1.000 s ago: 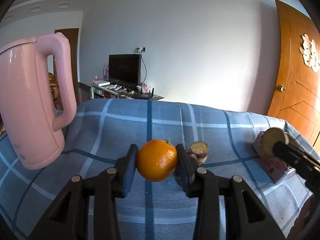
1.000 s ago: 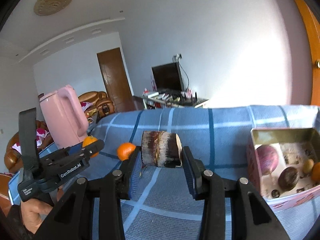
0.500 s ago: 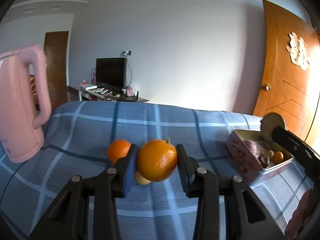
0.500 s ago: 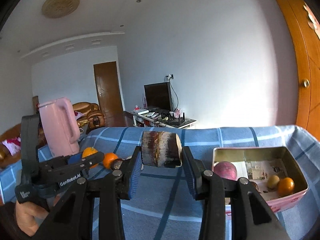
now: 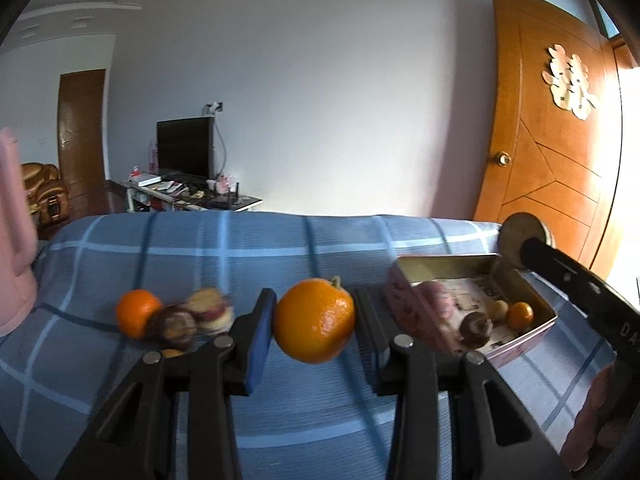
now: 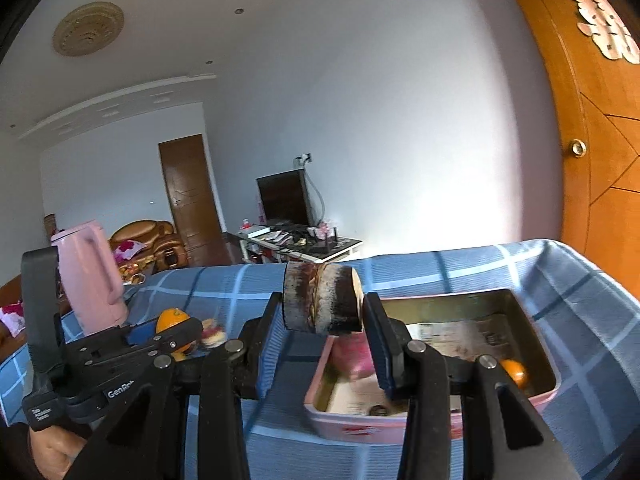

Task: Organize fruits
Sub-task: 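Carry the orange and sugarcane slice over the pink tin with both grippers, then lower both fruits into the pink tin and open both grippers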

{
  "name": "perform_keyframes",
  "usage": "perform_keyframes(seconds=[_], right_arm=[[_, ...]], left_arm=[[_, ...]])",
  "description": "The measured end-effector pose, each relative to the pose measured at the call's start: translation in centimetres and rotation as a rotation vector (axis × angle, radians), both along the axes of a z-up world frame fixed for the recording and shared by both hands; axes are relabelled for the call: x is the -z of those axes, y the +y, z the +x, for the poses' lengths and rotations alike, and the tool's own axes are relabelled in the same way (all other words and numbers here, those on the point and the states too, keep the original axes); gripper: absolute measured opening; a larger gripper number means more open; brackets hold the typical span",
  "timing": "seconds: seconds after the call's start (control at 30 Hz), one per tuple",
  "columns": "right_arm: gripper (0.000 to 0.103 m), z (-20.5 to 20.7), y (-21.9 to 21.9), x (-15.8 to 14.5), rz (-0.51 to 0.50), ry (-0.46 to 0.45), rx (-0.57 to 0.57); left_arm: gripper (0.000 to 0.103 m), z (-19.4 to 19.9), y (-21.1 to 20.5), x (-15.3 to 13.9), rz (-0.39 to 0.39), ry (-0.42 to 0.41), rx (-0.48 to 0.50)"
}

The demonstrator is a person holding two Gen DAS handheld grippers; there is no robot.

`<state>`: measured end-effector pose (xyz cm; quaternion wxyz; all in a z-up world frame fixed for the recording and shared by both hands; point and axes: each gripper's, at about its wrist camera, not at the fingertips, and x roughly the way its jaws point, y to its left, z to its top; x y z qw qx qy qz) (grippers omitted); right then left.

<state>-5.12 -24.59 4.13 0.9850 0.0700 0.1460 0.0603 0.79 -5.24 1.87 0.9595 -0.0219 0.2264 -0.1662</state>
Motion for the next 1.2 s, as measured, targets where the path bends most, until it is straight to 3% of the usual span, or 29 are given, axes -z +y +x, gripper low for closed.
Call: perform_keyframes(seconds=[0.8, 1.2], right_arm=[[0.042, 3.6, -10.1, 1.5, -0.063, 0.129, 0.213], [0.042, 5.8, -11.1, 3.0, -0.11, 0.234, 0.203]], left_arm=[[0.04, 1.8, -13.2, -0.8, 0.009, 0.005, 0.146], [0.04, 3.3, -16.3, 0.9, 0.097, 0.07, 0.101]])
